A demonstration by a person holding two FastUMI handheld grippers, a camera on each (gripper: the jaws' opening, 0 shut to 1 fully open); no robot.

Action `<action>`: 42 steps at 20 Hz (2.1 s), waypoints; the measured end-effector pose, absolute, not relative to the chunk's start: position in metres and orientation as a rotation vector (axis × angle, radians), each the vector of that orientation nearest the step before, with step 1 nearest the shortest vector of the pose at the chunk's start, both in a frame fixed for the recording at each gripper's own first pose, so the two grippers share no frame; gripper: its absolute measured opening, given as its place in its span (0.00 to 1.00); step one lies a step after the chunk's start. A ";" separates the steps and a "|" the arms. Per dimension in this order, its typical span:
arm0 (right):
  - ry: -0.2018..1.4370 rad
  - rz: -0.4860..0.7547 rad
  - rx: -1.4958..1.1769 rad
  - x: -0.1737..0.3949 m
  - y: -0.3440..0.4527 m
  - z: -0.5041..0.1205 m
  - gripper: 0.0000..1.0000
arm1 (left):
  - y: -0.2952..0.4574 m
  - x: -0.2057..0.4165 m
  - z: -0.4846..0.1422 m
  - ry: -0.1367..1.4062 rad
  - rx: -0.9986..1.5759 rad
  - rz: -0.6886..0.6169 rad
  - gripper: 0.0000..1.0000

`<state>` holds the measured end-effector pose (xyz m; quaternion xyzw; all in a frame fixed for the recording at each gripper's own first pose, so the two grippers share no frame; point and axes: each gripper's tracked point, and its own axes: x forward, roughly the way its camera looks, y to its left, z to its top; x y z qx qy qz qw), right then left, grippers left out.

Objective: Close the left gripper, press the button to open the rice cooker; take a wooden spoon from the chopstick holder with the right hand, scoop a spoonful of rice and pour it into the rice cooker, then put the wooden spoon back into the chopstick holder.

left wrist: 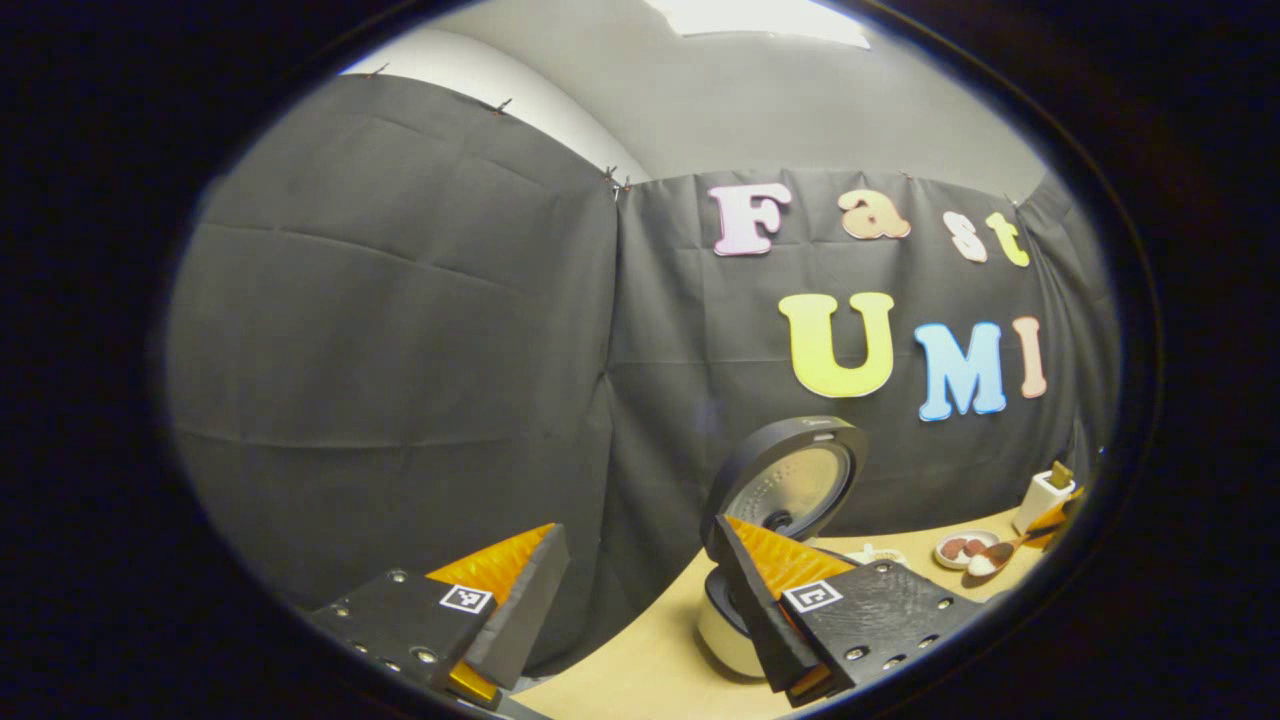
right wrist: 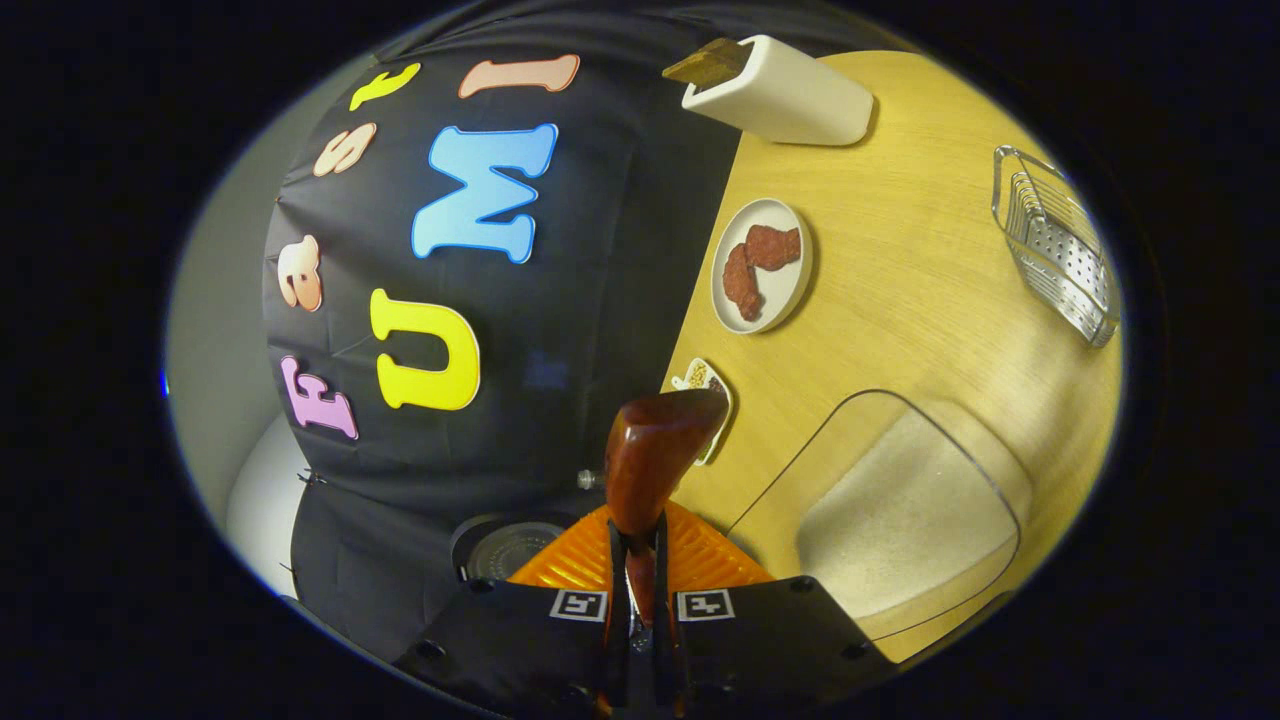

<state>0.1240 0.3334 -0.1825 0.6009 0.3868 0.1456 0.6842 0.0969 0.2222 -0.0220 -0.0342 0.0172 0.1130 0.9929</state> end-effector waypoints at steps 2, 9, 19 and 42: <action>0.875 0.359 1.345 0.126 0.352 -0.175 0.11 | 0.232 0.091 -0.023 0.037 -0.067 0.241 0.88; 0.906 0.493 1.338 0.131 0.424 -0.148 0.13 | 0.267 0.072 -0.028 0.051 -0.074 0.307 0.88; 0.958 0.607 1.302 0.131 0.520 -0.137 0.12 | 0.305 0.041 -0.037 0.073 -0.065 0.397 0.88; 0.887 0.708 0.688 0.118 0.616 -0.195 0.11 | 0.334 0.005 -0.061 0.116 -0.056 0.503 0.88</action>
